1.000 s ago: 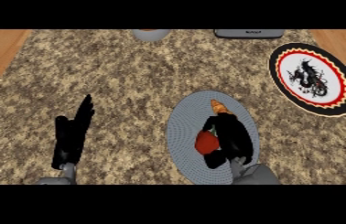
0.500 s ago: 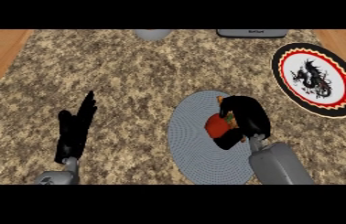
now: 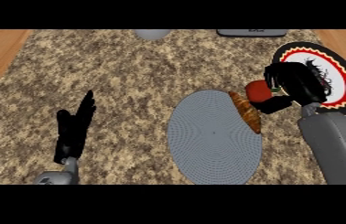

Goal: Pick the bell pepper from the placemat and place it in the plate

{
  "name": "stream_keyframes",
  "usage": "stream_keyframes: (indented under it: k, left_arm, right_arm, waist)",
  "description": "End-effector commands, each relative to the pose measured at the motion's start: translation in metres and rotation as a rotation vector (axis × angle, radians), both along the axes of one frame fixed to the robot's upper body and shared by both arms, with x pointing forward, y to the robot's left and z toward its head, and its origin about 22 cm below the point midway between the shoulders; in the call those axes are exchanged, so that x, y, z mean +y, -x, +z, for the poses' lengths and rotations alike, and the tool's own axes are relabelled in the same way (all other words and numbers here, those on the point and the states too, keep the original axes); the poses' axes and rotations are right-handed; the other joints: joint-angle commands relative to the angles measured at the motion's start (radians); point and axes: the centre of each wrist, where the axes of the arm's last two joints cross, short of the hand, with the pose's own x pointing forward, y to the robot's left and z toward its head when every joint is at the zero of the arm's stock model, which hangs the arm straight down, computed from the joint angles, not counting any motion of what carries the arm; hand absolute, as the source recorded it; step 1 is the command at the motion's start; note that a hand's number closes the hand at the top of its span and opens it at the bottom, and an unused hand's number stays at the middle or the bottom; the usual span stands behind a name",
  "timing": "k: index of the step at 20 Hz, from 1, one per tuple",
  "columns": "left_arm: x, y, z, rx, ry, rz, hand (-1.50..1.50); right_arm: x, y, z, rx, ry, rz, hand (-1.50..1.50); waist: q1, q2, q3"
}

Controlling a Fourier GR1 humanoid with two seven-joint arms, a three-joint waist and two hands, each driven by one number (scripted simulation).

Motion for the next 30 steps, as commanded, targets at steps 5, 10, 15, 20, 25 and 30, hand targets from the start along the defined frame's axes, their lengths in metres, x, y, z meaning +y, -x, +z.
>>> stream_keyframes:
  k: [5, 10, 15, 20, 25, 30]
  left_arm:
    - [0.016, 0.001, 0.013, 0.002, 0.006, 0.002, 0.0]
    - [0.003, -0.003, 0.008, -0.01, -0.009, 0.017, 0.0]
    - [0.0, 0.003, 0.005, 0.005, 0.006, -0.01, 0.0]
    - [-0.003, 0.008, -0.003, -0.011, 0.007, -0.019, 0.0]
    - [0.01, 0.008, 0.007, -0.004, -0.004, -0.016, 0.0]
    - [-0.001, 0.002, 0.002, -0.021, -0.005, -0.04, 0.0]
  right_arm:
    - [-0.039, -0.009, 0.057, -0.305, -0.075, -0.199, 1.5]
    - [-0.062, -0.009, 0.062, -0.294, -0.109, -0.308, 1.5]
    - [-0.1, -0.035, 0.077, -0.26, -0.134, -0.378, 1.5]
    - [-0.116, -0.047, 0.049, -0.21, -0.096, -0.423, 1.5]
    - [-0.148, -0.034, 0.022, -0.147, -0.043, -0.446, 1.5]
    - [-0.175, -0.026, 0.023, 0.023, -0.058, -0.428, 1.5]
  waist:
    - [-0.005, -0.002, 0.0]
    - [-0.007, -0.002, 0.0]
    - [0.007, 0.002, 0.0]
    - [0.016, 0.004, 0.0]
    - [0.018, 0.006, 0.001]
    - [0.037, 0.016, 0.002]
